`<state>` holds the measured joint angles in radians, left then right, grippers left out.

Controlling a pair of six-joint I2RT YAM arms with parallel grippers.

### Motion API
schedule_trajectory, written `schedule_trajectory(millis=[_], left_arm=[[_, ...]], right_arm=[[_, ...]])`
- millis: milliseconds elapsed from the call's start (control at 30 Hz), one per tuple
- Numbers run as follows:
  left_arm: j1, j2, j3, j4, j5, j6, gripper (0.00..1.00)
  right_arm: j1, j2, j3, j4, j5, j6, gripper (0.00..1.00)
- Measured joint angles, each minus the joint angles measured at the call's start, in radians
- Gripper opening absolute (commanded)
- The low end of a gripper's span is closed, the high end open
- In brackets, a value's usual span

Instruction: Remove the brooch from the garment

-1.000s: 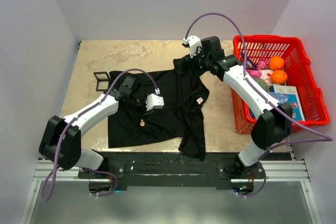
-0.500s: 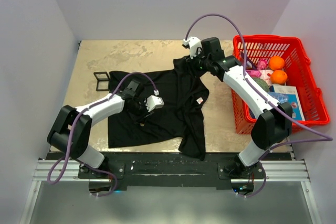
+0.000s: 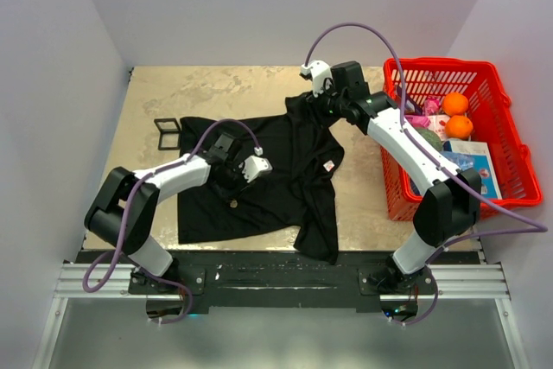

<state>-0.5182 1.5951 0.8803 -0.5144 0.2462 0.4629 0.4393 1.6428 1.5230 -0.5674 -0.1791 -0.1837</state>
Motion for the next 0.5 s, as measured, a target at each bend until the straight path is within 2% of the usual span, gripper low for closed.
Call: schedule_trajectory(millis=[167, 467, 500], left_arm=[[-0.002, -0.009, -0.013, 0.016, 0.003, 0.0, 0.0], [-0.002, -0.066, -0.031, -0.029, 0.024, 0.032, 0.0], [-0.002, -0.071, -0.031, -0.031, 0.028, 0.035, 0.04]], right_arm=[[0.0, 0.0, 0.0, 0.0, 0.0, 0.0, 0.41], [0.0, 0.001, 0.0, 0.0, 0.0, 0.0, 0.41], [0.0, 0.002, 0.0, 0.0, 0.0, 0.0, 0.41]])
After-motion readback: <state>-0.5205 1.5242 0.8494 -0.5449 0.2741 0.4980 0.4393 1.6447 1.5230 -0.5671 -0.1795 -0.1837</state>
